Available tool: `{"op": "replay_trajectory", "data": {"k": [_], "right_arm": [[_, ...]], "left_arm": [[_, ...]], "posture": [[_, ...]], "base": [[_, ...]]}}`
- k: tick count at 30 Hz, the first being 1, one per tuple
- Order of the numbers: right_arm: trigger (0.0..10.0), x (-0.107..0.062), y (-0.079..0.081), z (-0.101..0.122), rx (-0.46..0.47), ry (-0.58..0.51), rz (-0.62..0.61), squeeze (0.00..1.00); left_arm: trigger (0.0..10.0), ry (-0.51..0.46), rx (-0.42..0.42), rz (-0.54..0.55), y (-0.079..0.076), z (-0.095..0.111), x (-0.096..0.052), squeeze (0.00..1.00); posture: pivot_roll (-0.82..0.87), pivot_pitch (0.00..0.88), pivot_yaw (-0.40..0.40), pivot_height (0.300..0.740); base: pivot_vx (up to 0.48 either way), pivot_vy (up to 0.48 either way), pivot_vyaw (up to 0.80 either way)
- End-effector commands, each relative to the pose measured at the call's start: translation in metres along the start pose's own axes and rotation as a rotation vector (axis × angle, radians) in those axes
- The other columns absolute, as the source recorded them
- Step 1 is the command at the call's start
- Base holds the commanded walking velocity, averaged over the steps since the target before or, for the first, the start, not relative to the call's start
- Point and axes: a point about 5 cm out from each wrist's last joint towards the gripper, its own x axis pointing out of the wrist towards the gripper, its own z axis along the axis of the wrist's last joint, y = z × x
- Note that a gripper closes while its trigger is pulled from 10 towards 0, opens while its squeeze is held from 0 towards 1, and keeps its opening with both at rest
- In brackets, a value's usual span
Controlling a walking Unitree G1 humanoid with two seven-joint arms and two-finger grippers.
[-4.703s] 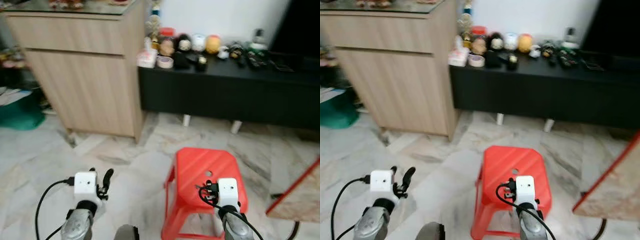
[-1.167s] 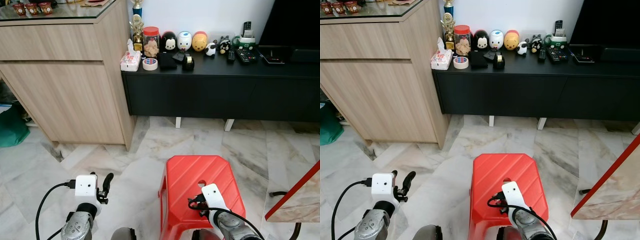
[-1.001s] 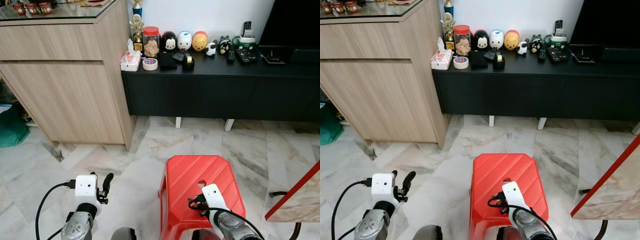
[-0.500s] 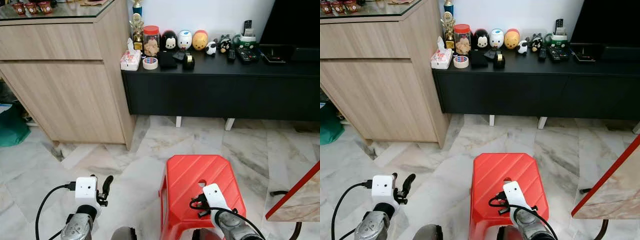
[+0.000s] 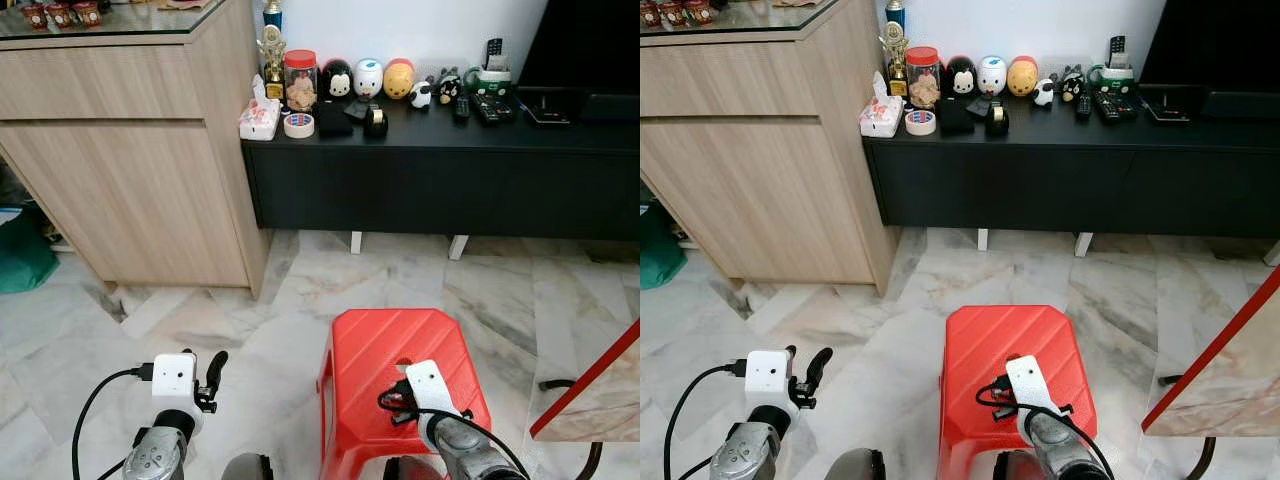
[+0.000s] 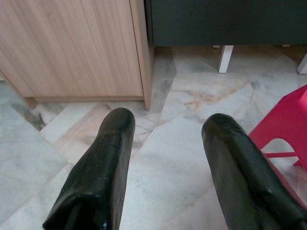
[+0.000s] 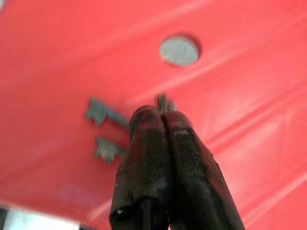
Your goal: Hang keys on a hook
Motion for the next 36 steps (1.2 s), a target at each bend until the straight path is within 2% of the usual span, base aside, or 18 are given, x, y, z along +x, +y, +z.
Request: {"op": "replay_trajectory", "data": {"k": [1, 3, 4, 5, 6, 8, 9, 12, 14, 16, 22, 26, 28, 36], "right_arm": [[0.0, 0.001, -0.001, 0.013, 0.038, -0.055, -0.010, 0.00], [0.0, 0.002, -0.002, 0.016, 0.054, -0.070, -0.010, 0.00], [2.3, 0.002, -0.002, 0.016, 0.055, -0.071, -0.008, 0.00], [2.3, 0.002, -0.002, 0.016, 0.055, -0.071, -0.008, 0.00], [10.0, 0.002, -0.002, 0.016, 0.054, -0.070, -0.008, 0.00], [10.0, 0.001, -0.003, 0.015, 0.054, -0.066, -0.010, 0.00], [10.0, 0.001, -0.005, 0.015, 0.050, -0.060, -0.012, 1.00], [10.0, 0.001, -0.006, 0.013, 0.053, -0.055, -0.009, 1.00], [10.0, 0.001, -0.005, 0.015, 0.040, -0.060, 0.034, 1.00], [10.0, 0.001, -0.001, 0.016, -0.009, -0.050, 0.092, 1.00], [10.0, 0.002, 0.000, 0.019, -0.106, -0.035, 0.154, 1.00], [10.0, 0.002, 0.000, 0.020, -0.143, -0.035, 0.173, 1.00], [10.0, 0.002, 0.001, 0.020, -0.190, -0.025, 0.191, 1.00], [10.0, 0.002, 0.000, 0.023, -0.243, -0.018, 0.188, 1.00]], "left_arm": [[10.0, 0.009, 0.031, -0.006, 0.002, -0.003, -0.002, 0.00], [10.0, 0.010, 0.031, -0.005, 0.002, -0.003, -0.002, 0.00], [10.0, 0.011, 0.031, -0.004, 0.002, -0.003, -0.002, 0.00], [10.0, 0.011, 0.031, -0.004, 0.002, -0.003, -0.002, 0.00], [10.0, 0.011, 0.030, -0.004, 0.002, -0.003, -0.002, 0.00], [10.0, 0.011, 0.030, -0.004, 0.002, -0.003, -0.002, 0.00], [10.0, 0.010, 0.030, -0.004, 0.001, -0.003, -0.002, 0.00], [10.0, 0.009, 0.029, -0.005, 0.001, -0.002, -0.001, 0.00], [10.0, 0.007, 0.029, -0.004, 0.001, -0.002, -0.001, 0.00], [10.0, 0.006, 0.029, -0.004, 0.001, -0.002, -0.002, 0.00], [10.0, 0.003, 0.032, -0.003, 0.002, -0.001, -0.003, 0.00], [10.0, 0.005, 0.033, -0.003, 0.003, -0.002, -0.005, 0.00], [10.0, 0.010, 0.034, -0.001, 0.004, -0.004, -0.008, 0.00], [10.0, 0.019, 0.035, 0.000, 0.004, -0.007, -0.018, 0.00]], "posture": [[0.05, 0.037, -0.008, 0.631], [0.05, 0.036, -0.008, 0.631], [0.05, 0.036, -0.009, 0.631], [0.05, 0.036, -0.009, 0.631], [0.05, 0.035, -0.009, 0.631], [0.05, 0.034, -0.009, 0.631], [0.05, 0.035, -0.008, 0.631], [0.05, 0.033, -0.009, 0.631], [0.05, 0.033, -0.007, 0.631], [0.05, 0.030, -0.008, 0.631], [0.05, 0.029, -0.009, 0.631], [0.06, 0.032, -0.010, 0.631], [0.06, 0.041, -0.010, 0.631], [0.07, 0.076, -0.012, 0.631]], "base": [[0.000, 0.000, 0.00], [0.000, 0.000, 0.00], [0.000, 0.000, 0.00], [0.000, 0.000, 0.00], [0.000, 0.000, 0.00], [0.000, 0.000, 0.00], [0.000, 0.000, 0.00], [0.000, 0.000, 0.00], [0.000, 0.000, 0.00], [0.000, 0.000, 0.00], [0.000, 0.000, 0.00], [0.000, 0.000, 0.00], [0.000, 0.000, 0.00], [0.000, 0.000, 0.00]]}}
